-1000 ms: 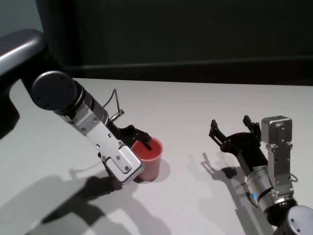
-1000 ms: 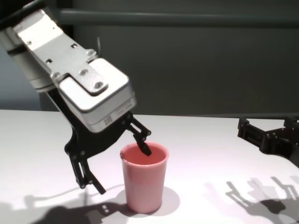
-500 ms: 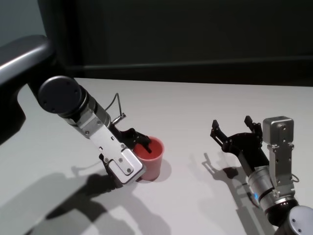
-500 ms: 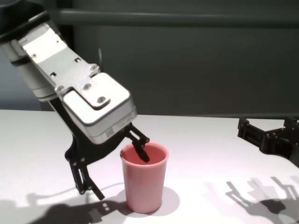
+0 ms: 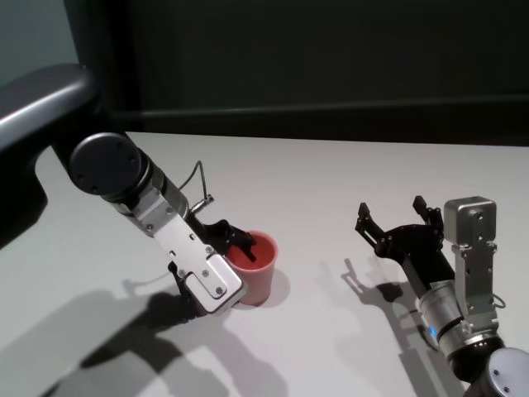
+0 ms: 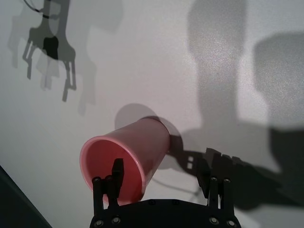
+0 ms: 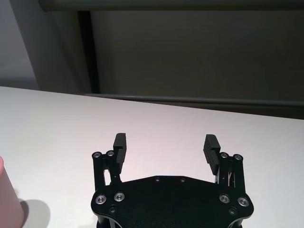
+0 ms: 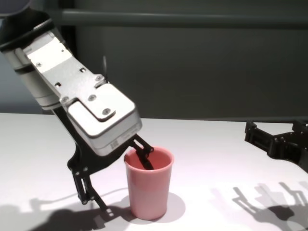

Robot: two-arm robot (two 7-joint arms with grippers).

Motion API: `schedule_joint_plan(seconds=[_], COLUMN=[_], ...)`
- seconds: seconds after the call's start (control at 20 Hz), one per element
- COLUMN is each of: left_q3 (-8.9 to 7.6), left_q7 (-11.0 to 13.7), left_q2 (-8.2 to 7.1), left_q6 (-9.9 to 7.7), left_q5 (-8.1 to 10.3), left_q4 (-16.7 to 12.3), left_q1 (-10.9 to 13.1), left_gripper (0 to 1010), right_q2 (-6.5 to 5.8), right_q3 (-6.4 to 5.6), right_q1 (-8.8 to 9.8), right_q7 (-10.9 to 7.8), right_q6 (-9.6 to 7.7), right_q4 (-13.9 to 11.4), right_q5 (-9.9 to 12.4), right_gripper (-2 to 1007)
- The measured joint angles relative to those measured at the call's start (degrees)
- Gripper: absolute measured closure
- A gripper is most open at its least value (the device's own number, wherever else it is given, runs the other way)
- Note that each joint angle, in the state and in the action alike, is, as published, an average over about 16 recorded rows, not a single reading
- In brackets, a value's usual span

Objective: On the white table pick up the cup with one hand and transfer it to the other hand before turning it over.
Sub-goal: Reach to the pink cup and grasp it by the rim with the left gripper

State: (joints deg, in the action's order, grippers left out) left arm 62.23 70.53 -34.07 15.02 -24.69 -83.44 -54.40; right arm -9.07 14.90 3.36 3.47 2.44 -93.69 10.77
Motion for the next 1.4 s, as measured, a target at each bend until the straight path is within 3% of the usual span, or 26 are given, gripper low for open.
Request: schedule_joint_plan(seconds=[0.4, 0.7, 1.0, 1.4], left_q3=[1.03, 1.63, 2.16, 2.99], left_q7=[-0.54, -1.04, -1.46, -1.81], left_q2=[-0.17, -0.44, -0.70, -0.77], left_q6=[-0.34, -0.75, -1.01, -1.04], left_q5=[0.25, 0.62, 1.04, 1.55], left_q4=[-0.09, -0.30, -0.35, -0.04], left_q1=[-0.38, -0.68, -1.12, -1.96], left_gripper=[20, 91, 235, 506], right_q2=[0.00, 0.00, 0.00, 0.00], right_q3=[0.00, 0.00, 0.00, 0.00], right_q1=[0.00, 0.00, 0.00, 0.00], right_q7=[0.00, 0.00, 0.00, 0.00], right_q6=[0.00, 0.00, 0.00, 0.00], right_q4=[0.00, 0.00, 0.00, 0.00], right_q5=[0.00, 0.00, 0.00, 0.00], right_gripper=[3, 3, 3, 3])
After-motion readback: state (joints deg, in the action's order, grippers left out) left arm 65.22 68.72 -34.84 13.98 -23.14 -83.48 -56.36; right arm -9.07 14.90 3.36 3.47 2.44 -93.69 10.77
